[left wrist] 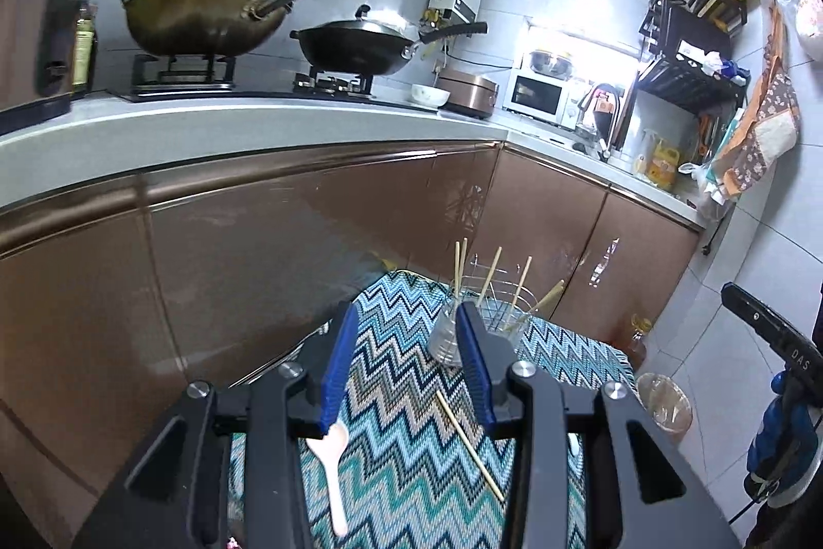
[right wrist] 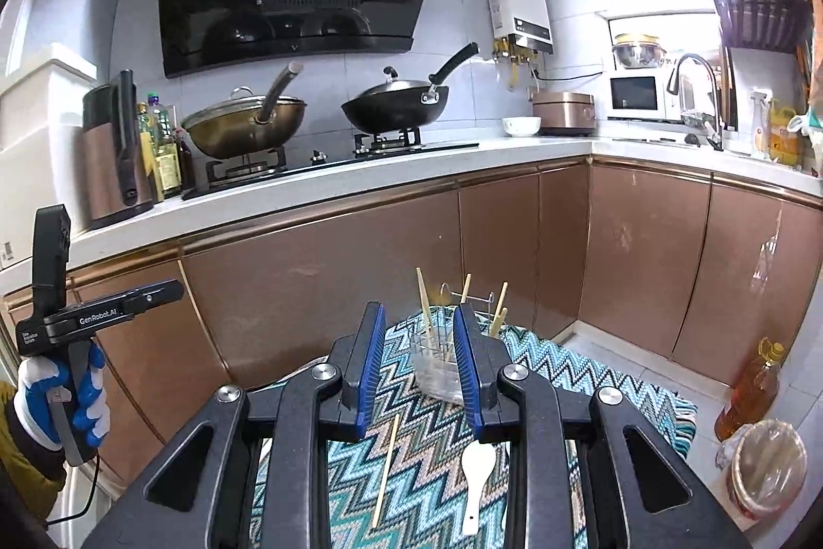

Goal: Organize utensils
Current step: 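Raise both tools away from the holder toward the white spoons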

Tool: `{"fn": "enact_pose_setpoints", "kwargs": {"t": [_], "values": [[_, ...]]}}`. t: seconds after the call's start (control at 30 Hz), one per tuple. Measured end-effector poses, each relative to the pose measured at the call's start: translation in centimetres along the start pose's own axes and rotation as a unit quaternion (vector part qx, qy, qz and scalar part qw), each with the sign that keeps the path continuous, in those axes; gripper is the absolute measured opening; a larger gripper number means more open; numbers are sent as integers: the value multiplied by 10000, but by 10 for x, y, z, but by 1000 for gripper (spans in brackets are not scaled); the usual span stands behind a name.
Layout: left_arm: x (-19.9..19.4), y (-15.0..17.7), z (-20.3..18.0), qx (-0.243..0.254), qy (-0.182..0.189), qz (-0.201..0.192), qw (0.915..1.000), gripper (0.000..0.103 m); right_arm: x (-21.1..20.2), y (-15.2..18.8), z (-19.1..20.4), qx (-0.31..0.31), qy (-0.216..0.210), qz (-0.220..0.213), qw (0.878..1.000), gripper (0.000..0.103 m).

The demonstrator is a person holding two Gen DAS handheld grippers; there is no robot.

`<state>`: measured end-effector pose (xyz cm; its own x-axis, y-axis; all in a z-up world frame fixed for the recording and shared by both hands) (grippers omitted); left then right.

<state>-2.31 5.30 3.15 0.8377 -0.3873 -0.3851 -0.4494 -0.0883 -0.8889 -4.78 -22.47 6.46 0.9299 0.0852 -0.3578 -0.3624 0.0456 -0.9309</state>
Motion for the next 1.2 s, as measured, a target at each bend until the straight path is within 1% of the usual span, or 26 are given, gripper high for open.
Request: {"fn": "enact_pose_setpoints", "kwargs": {"t": [0.13, 0.27, 0.43, 0.53, 0.6, 0.77, 1.03, 1.2], "values": [[-27, 4, 2, 9, -59, -83, 9999, 38, -23, 3, 1, 60, -43, -85, 9999, 27], [-42, 7, 2, -27, -50, -128, 9999, 42, -35, 8, 2, 108, -65, -101, 9999, 27], [-53, 12, 1, -21, 57, -198, 9998, 44, -47, 15, 9, 82, -54, -100, 9999, 28], [-52, 18, 4, -40, 107, -160, 9998, 46, -48, 18, 10, 92, -25, -61, 9999, 31], [-47, 20, 10, -41, 101, -124, 9999, 49, -47, 21, 9, 105, -7, -23, 9999, 32], [-32, 28, 28, -154, 16, 41, 9999, 50, -30, 33, 6, 154, 10, 211, 9997, 33], [7, 50, 54, -285, -40, 563, 9980, 51, 9, 60, -6, 265, 8, 688, 9973, 33], [39, 70, 68, -319, -35, 1002, 9945, 51, 32, 76, -16, 315, 44, 985, 9946, 34]]}}
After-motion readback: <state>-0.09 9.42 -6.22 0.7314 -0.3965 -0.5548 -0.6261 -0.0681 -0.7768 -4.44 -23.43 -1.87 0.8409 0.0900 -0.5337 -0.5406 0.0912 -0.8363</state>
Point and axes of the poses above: each gripper's, at about its wrist camera, not at the fingertips, and x roughly the way its jaws point, z to its left, y to its underside, the point moved 1 cm from there along x, roughly the way its jaws point, and after that the axes turned 3 degrees about y, right-handed, at the moved point
